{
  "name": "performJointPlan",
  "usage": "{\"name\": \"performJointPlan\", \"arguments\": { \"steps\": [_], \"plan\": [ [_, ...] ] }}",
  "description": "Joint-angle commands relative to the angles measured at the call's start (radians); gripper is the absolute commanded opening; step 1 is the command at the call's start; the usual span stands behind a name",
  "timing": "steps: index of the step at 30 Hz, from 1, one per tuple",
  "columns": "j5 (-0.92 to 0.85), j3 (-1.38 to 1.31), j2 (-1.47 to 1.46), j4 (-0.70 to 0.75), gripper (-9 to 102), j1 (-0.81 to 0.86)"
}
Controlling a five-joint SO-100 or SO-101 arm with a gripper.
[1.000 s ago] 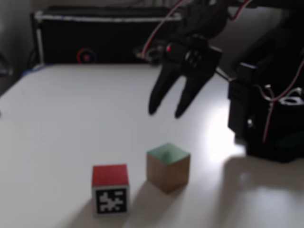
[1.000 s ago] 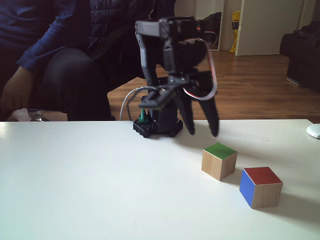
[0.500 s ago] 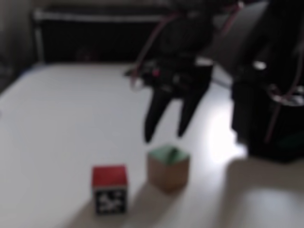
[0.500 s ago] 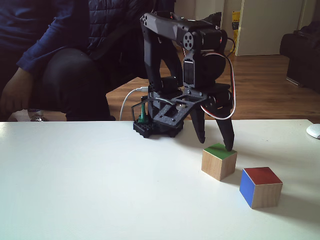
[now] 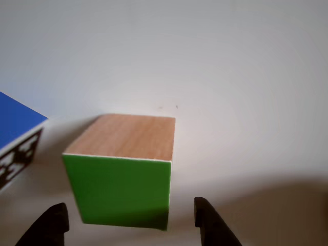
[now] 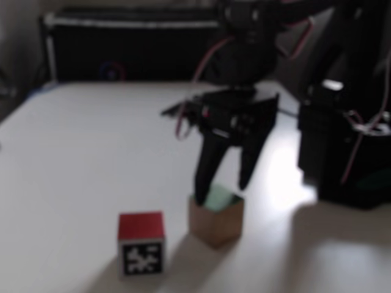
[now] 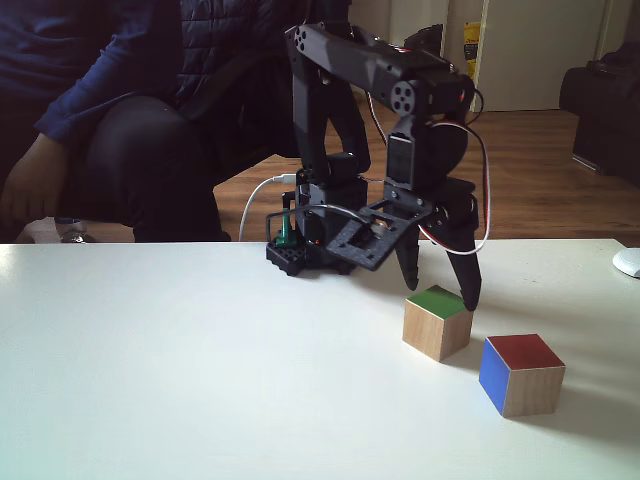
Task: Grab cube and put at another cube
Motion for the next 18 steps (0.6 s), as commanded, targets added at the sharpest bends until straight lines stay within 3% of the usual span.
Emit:
{"name": "performJointPlan", "arguments": {
  "steps": [1,18],
  "plan": [
    [0.009,-0.021,-0.006,-0.005,39,-0.003],
    [-0.012,-0.021,-0.138,-0.091,38,0.040]
  ]
}}
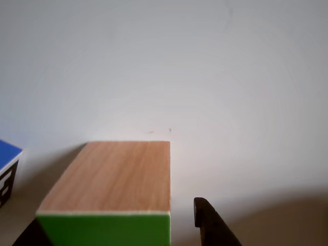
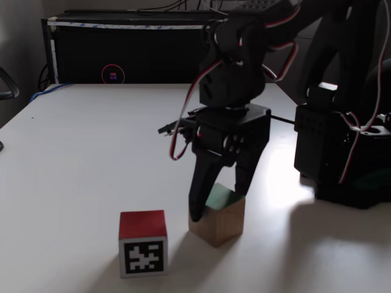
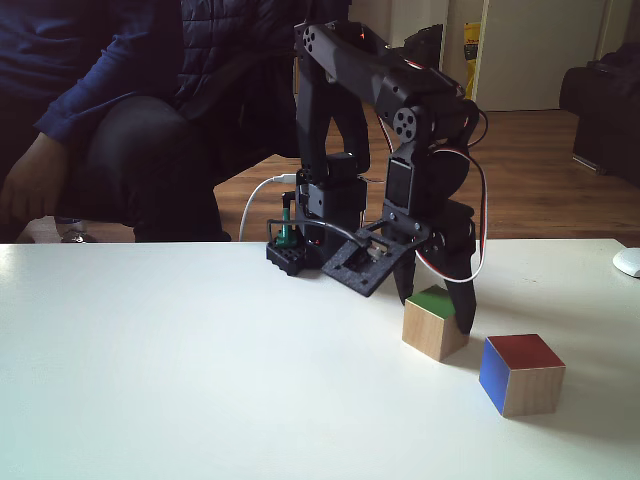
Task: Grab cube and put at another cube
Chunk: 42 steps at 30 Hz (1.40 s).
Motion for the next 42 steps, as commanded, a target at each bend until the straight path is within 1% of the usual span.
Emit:
{"name": "performJointPlan", "arguments": {
  "steps": [1,6,16,18,23,32,37,42],
  "plan": [
    [0.002,-0.017,-0.006,-0.026,37,-0.014],
    [0.015,-0.017,-0.035,-0.051,34,-0.025],
    [0.054,-0.015,-0.040,-0.112,20,-0.026],
    [0.060,-0.018,-0.020,-0.114,19,-0.025],
    [0.078,-0.075,0.028,-0.049,19,-0.029],
    [0.147,-0.325,0.028,0.138,20,-0.075],
    [0.193,-0.511,-0.037,0.250,20,-0.114],
    [0.224,-0.672,-0.132,0.304,20,-0.123]
  ]
}}
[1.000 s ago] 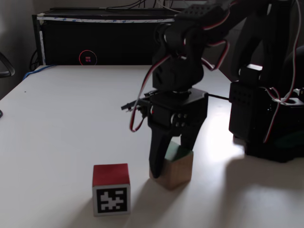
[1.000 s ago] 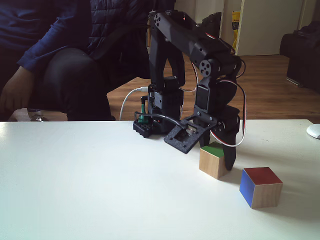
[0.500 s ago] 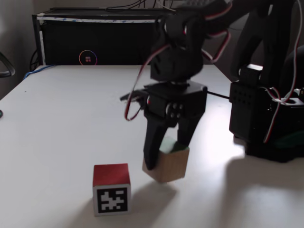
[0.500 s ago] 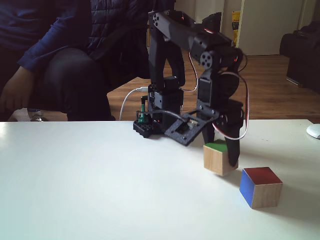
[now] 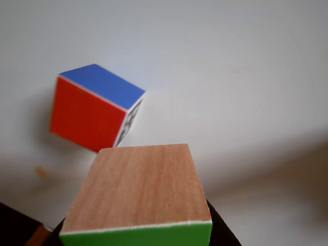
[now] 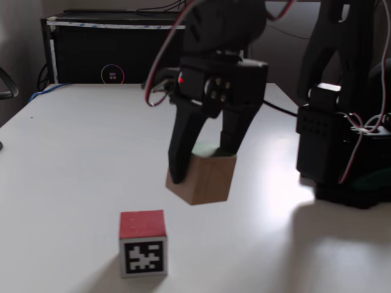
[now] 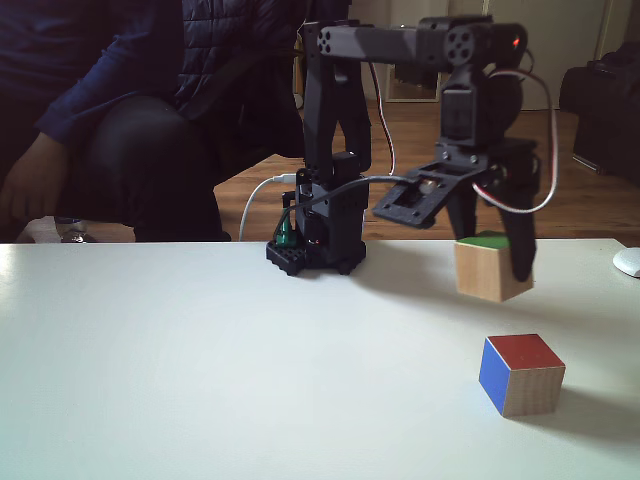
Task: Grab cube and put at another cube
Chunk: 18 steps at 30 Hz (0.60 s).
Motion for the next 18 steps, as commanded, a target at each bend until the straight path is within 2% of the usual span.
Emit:
{"name": "performJointPlan", "arguments": {
  "steps": [1,18],
  "plan": [
    [0.015,-0.130,-0.043,0.025,20,-0.002],
    [0.028,-0.445,-0.333,0.067,22,0.087]
  ]
}}
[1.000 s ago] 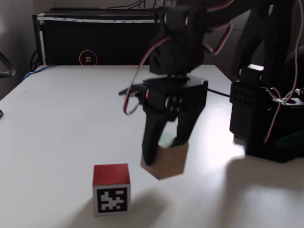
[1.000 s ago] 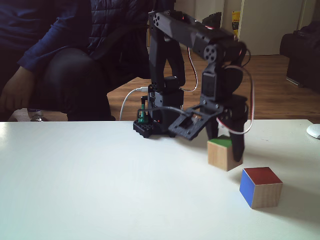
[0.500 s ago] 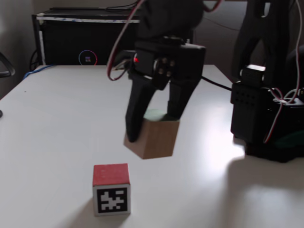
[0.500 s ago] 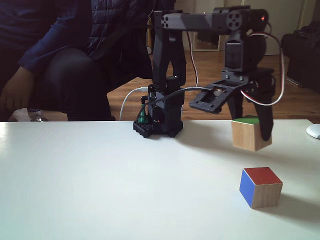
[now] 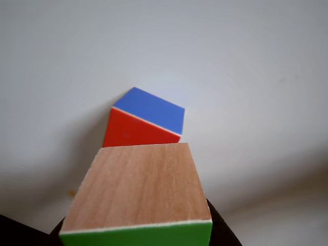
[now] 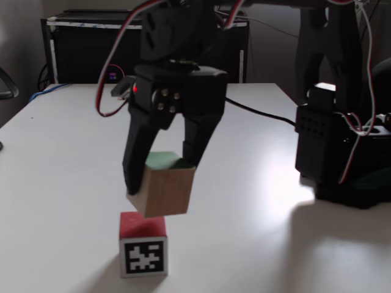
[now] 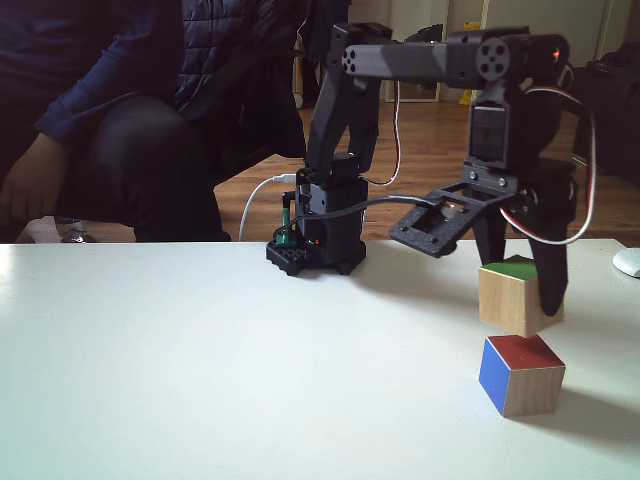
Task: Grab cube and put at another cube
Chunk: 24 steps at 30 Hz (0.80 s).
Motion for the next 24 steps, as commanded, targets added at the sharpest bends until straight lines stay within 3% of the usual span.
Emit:
{"name": "performJointPlan", "arguments": {
  "steps": [1,24],
  "plan": [
    [0.003,-0.091,-0.023,0.009,22,0.026],
    [0.025,-0.307,-0.192,0.121,27,0.021]
  ]
}}
